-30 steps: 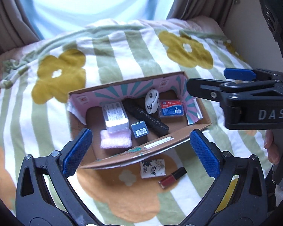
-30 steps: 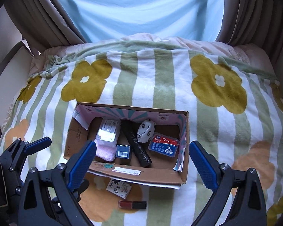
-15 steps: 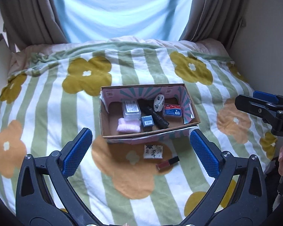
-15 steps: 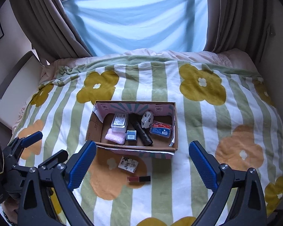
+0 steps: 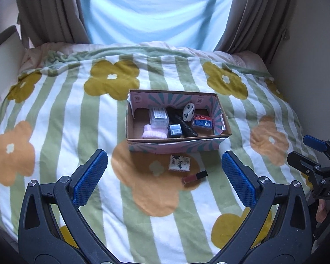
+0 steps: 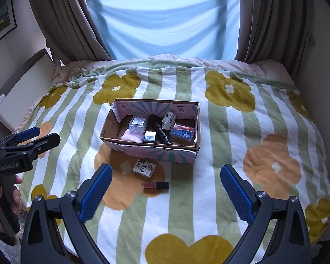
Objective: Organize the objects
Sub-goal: 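Grasp the white patterned tissue pack with the left tool while the right tool grasps the lipstick tube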
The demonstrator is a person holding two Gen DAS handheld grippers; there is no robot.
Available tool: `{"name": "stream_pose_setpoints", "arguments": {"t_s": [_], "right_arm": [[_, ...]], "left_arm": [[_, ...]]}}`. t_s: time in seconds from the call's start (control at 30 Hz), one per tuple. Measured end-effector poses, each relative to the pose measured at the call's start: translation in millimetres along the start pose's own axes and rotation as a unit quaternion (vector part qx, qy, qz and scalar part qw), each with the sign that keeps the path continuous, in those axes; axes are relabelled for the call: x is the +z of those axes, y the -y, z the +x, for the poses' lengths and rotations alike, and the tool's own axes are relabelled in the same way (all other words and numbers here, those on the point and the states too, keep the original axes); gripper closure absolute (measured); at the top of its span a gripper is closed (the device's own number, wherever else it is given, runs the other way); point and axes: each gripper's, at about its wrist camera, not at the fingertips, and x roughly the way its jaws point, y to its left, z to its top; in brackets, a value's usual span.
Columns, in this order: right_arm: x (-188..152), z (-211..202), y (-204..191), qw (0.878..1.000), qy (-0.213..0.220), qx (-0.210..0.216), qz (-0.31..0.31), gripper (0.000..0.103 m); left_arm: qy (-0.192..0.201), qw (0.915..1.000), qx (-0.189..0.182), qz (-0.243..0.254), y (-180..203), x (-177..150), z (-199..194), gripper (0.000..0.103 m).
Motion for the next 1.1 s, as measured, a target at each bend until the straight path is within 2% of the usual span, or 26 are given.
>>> {"name": "stream_pose_setpoints", "arguments": {"t_s": [0.23, 0.4, 0.5, 0.73, 0.93, 1.1], "right_arm": [[-11, 1, -12, 1.0, 0.007, 0.005, -0.019, 0.005], [-28, 19, -17, 1.0, -0.001, 0.013, -0.026, 0.005], [-47, 48, -21, 0.999, -0.005, 0.012, -0.032, 0.005], [-96, 140, -25, 0.999, -0.02, 0.019, -0.036, 0.005], [-116, 201, -27, 0.999, -0.027, 0.019, -0.043, 0.005], [-123, 236, -22, 0.999, -0.036, 0.018, -0.029, 0.005]], "left_arm": [[0.0, 0.9998, -0.015, 0.016, 2, 4, -1, 0.0], [-0.015, 0.999, -0.03, 0.029, 8, 2, 20, 0.0], [-0.031, 0.9979, -0.049, 0.028, 6, -7, 54, 0.0], [-0.079, 0.9937, -0.065, 0.046, 10, -46, 166, 0.0], [-0.11, 0.9887, -0.08, 0.064, 22, -67, 244, 0.002], [-0.136, 0.9846, -0.086, 0.068, 28, -79, 287, 0.006]]}}
